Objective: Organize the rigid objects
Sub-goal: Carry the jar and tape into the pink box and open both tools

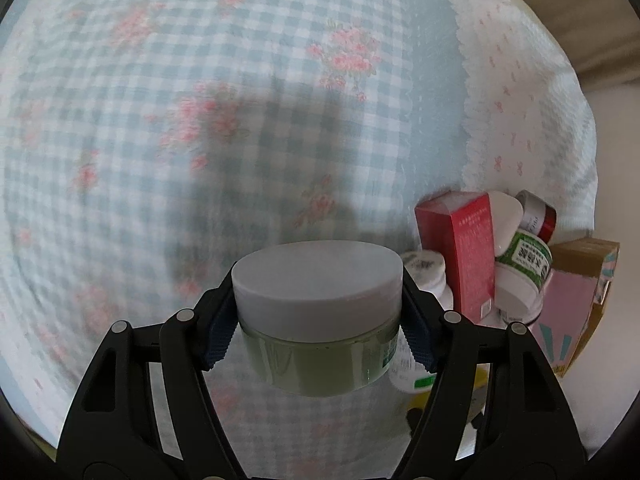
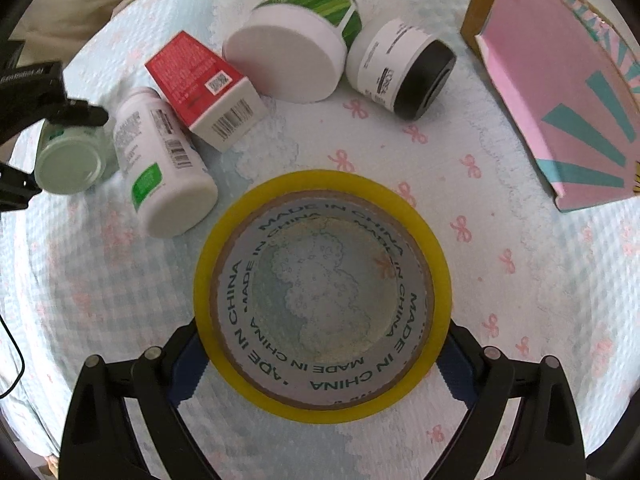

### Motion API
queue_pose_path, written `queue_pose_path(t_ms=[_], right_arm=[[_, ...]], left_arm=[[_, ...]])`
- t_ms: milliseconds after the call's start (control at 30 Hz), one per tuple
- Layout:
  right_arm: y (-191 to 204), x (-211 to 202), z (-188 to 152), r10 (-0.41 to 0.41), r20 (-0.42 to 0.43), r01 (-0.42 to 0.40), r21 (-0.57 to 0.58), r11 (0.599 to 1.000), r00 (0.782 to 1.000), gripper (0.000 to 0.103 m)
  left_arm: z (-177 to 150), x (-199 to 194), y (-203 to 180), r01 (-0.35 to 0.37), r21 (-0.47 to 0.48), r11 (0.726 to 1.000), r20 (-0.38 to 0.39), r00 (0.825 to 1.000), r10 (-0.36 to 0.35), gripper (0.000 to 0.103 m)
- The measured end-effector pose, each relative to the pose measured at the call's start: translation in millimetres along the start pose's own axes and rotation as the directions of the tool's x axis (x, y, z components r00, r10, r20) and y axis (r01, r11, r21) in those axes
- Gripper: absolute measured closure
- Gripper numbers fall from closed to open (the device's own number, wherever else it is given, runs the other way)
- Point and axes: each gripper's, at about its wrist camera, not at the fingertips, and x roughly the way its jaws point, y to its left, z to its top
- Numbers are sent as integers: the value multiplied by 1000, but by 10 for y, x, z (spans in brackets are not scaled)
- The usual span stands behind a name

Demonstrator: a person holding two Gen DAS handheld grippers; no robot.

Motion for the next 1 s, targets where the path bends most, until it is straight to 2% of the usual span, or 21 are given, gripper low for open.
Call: queue_pose_path(t_ms=[267, 533, 800, 1000], right_arm=[[-102, -586, -156, 30, 98, -32, 24, 999, 995, 8], [-324, -1763, -291, 49, 219, -55, 20, 998, 975, 8], [-662, -2806, -431, 45, 315, -52, 14, 999, 948, 8], [-1151, -3154, -160, 70, 338, -82, 23, 996, 939, 8]], left_arm=[[-295, -651, 66, 25, 35, 999, 85, 996, -27, 35], [-875, -1616, -82, 64, 81, 995, 174, 982, -78, 35], [-1311, -2286, -549, 102, 150, 983, 251, 958, -138, 35], [-1516, -2449, -1163, 145, 180, 973, 262, 946, -190, 35]])
